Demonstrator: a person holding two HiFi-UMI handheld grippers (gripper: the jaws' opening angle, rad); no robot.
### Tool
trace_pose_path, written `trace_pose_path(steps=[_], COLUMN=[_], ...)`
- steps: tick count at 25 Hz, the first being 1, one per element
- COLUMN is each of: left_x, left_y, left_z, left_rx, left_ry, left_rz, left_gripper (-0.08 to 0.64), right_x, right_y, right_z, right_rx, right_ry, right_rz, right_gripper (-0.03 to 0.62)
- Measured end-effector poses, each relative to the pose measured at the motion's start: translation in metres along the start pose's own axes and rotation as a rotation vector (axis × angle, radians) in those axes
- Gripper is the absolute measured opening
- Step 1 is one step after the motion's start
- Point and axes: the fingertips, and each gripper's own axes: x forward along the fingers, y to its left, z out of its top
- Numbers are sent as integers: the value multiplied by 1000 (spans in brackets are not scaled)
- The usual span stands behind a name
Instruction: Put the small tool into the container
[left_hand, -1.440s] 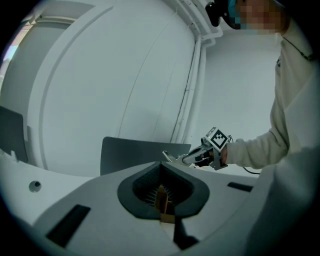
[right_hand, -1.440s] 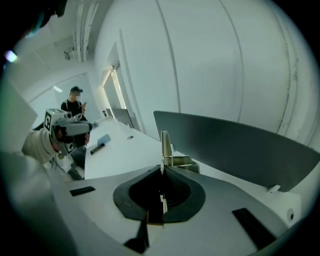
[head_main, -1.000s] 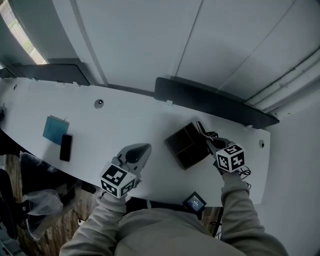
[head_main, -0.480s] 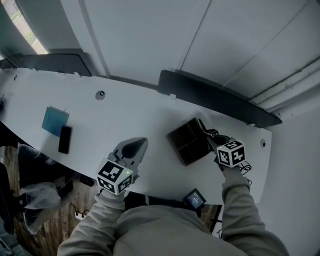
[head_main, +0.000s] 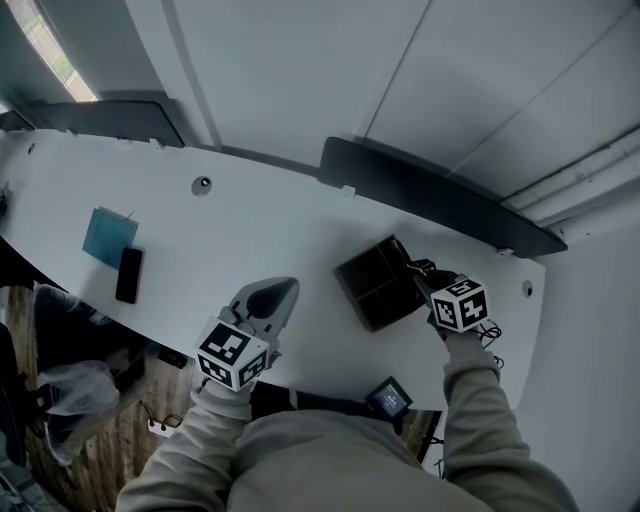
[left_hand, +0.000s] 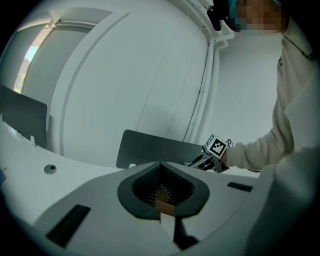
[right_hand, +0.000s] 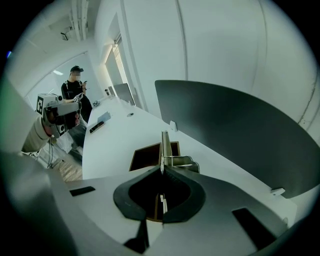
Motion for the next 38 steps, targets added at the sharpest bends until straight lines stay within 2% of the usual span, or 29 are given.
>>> trace_pose_path(steps=[6,9,18,26,33,34,35,36,38], left_x=[0,-2,-3,-4,-1,-2,-4,-5,-8], left_y=[0,5,9,19,12,10,9,8,7], left_z=[-3,-7,-9,-15,-15,-15,-16,-17,-18], left_rx=[-14,-42,-46,-58,-60,-61,-61,-60,-61], left_ry=[5,4,7,17,18,17,17,17,18], left_rz=[-7,4,2,16,-26,-30,-34,-35,-34], left_gripper=[-5,-5,-5,-5,-5,-5,-5,-5,-5], right_x=[8,14,48,62,59,59,58,57,53], right_y=[-1,-4,-1,3,5,9,12,14,14], right_z=[-2,-8,-23,-27,-27,-27,-26,-24,-21], right_rx=[-11,-26,-44,-30,-24,-23,-18,-12,-8], right_ry=[22,55,147,169,157,155,149,137,110], right_rz=[6,-7,-5,30,60,82,105,120,119], right_gripper=[21,21,21,23,25,37,162,192,193])
